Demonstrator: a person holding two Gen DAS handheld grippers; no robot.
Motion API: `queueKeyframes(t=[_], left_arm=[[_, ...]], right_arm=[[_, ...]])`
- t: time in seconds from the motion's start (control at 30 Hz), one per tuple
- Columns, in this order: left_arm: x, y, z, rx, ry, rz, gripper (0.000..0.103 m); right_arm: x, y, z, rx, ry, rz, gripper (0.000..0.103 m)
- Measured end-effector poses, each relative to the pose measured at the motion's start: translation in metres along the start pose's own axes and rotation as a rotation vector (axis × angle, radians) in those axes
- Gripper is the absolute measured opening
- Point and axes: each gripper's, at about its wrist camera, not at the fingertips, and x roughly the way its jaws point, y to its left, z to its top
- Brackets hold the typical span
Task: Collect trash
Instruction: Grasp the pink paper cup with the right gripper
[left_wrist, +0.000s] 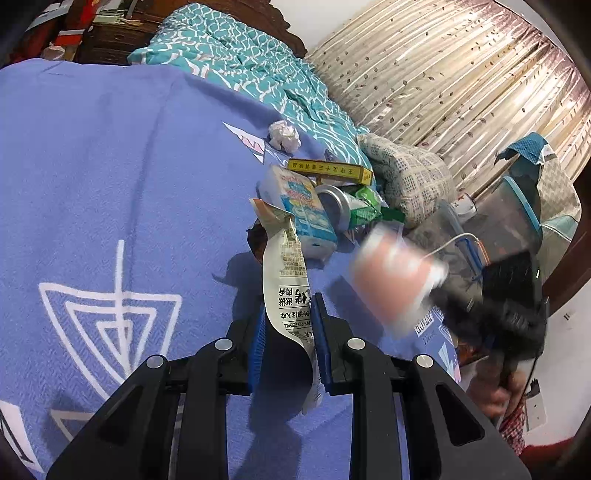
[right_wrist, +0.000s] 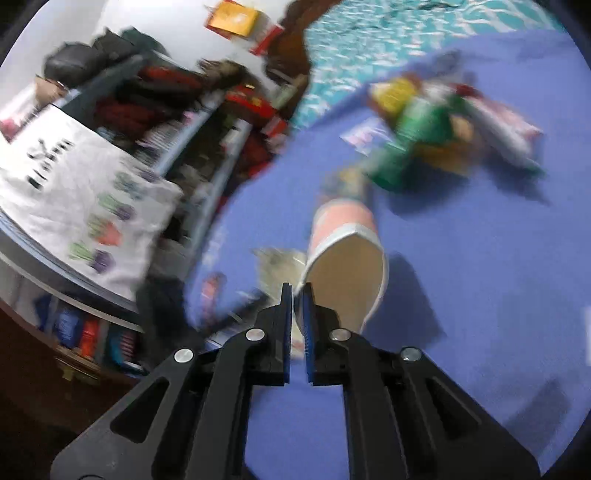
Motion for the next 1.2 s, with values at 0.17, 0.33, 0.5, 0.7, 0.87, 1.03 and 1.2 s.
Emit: queueKeyframes(t=[0.17, 0.33, 0.5, 0.7, 0.87, 1.03, 1.2], left_arm=[[0.011, -0.014, -0.001, 0.020, 0.028, -0.017, 0.022], [0.021, -0.029, -0.004, 0.051, 0.052, -0.021, 0.022], [0.021, -0.036, -0.001, 0.058, 0.053, -0.040, 0.021], [0.028, -0.061, 0.001, 0.094, 0.078, -0.103, 0.020], [0.043, -0.071, -0.008, 0.125, 0.118, -0.078, 0.020], [0.034, -0.062, -0.008, 0.125, 0.097, -0.020, 0.054], [0.021, -0.055, -0.005, 0.182, 0.075, 0.062, 0.086]], right_arm=[[-0.009, -0.046, -0.028, 0.141, 0.018, -0.021, 0.024], [-0.027, -0.048, -0.047, 0.114, -0.020, -0.018, 0.079], [-0.045, -0.031, -0.046, -0.015, -0.004, 0.015, 0.071], [-0.072, -0.059, -0.003, -0.012, -0.161, -0.068, 0.067], [-0.028, -0.080, 0.021, 0.001, -0.058, -0.072, 0.068], [0.011, -0.069, 0.014, -0.028, 0.045, -0.046, 0.068], [0.021, -0.059, 0.004, -0.069, 0.058, -0.053, 0.059]])
